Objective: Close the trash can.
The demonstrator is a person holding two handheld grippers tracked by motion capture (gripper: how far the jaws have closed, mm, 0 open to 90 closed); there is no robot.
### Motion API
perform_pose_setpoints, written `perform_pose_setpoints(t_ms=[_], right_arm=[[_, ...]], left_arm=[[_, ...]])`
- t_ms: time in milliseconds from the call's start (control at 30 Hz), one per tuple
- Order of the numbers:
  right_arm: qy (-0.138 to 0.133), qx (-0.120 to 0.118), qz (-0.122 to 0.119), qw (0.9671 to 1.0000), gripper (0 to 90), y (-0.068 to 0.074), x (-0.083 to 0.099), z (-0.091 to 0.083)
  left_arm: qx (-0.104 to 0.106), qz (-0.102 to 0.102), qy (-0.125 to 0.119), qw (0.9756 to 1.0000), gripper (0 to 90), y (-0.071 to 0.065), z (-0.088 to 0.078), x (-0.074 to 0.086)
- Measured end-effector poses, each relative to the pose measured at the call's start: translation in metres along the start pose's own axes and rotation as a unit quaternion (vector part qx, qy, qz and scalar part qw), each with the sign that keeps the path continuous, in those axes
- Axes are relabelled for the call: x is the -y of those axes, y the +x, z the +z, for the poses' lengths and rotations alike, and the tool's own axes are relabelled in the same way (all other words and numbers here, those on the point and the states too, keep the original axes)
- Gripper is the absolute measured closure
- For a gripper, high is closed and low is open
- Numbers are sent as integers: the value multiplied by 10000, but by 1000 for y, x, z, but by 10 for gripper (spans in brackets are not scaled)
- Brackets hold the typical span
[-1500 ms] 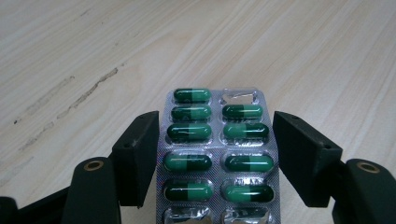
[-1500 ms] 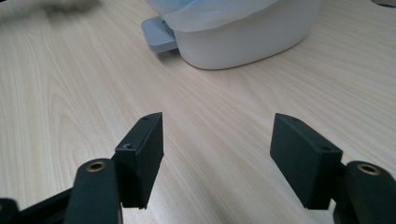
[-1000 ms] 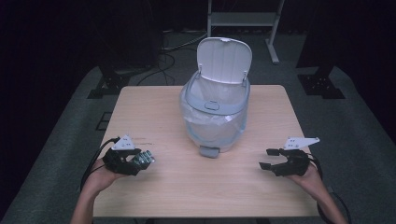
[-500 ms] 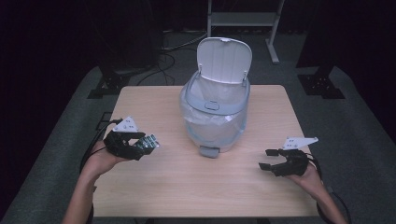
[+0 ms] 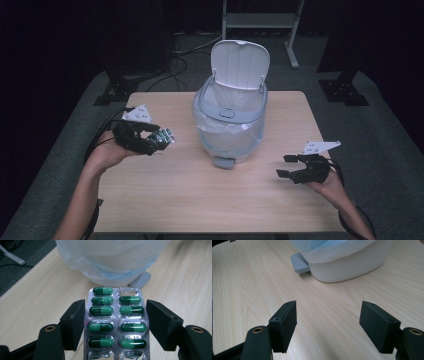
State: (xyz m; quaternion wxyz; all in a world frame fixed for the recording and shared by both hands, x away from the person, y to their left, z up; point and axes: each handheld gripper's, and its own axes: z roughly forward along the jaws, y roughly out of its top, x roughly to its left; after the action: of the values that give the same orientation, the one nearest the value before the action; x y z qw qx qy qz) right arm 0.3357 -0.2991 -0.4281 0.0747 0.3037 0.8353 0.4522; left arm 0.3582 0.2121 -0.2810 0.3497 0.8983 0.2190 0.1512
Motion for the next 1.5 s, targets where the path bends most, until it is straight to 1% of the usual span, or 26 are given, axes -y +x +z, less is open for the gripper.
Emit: perform_pose_setpoints(t_ms=[100, 200, 267, 300, 367, 433, 567, 800, 933, 1133, 1367, 1500], right_arm=[[8, -23, -28, 10000, 290, -1, -3, 2], [28, -42, -27, 10000, 290, -2, -5, 4], [28, -47, -28, 10000, 290, -4, -6, 4], [33, -39, -31, 10000, 290, -4, -6, 4], [20, -47, -15, 10000, 290, -5, -6, 3], [16, -36, -4, 10000, 290, -7, -7, 1], [-4, -15, 40, 10000, 290, -9, -6, -2], [-18, 18, 79, 10000, 290, -11, -8, -6], [7, 54, 71, 10000, 290, -11, -9, -8], [11, 97, 34, 9999, 300, -11, -10, -13], [18, 125, 63, 9999, 301, -13, -11, -16], [12, 156, 65, 9999, 300, -13, -12, -19]], left_arm=[[7, 60, -41, 10000, 333, 3, -4, -13], [-26, 111, -11, 9999, 333, 6, -7, -26], [-13, 119, -40, 9999, 333, 7, -8, -34], [-15, 157, -21, 9999, 333, 9, -9, -38], [3, 167, -58, 9998, 333, 10, -9, -46], [61, 207, -59, 9997, 333, 11, -9, -55], [113, 297, -34, 9995, 333, 13, -7, -71], [163, 465, -66, 9988, 334, 16, -8, -96], [182, 508, -51, 9985, 333, 17, -10, -108], [191, 557, -129, 9982, 333, 17, -12, -126], [222, 722, -44, 9971, 333, 13, -11, -148], [250, 818, -40, 9963, 333, 12, -8, -160]])
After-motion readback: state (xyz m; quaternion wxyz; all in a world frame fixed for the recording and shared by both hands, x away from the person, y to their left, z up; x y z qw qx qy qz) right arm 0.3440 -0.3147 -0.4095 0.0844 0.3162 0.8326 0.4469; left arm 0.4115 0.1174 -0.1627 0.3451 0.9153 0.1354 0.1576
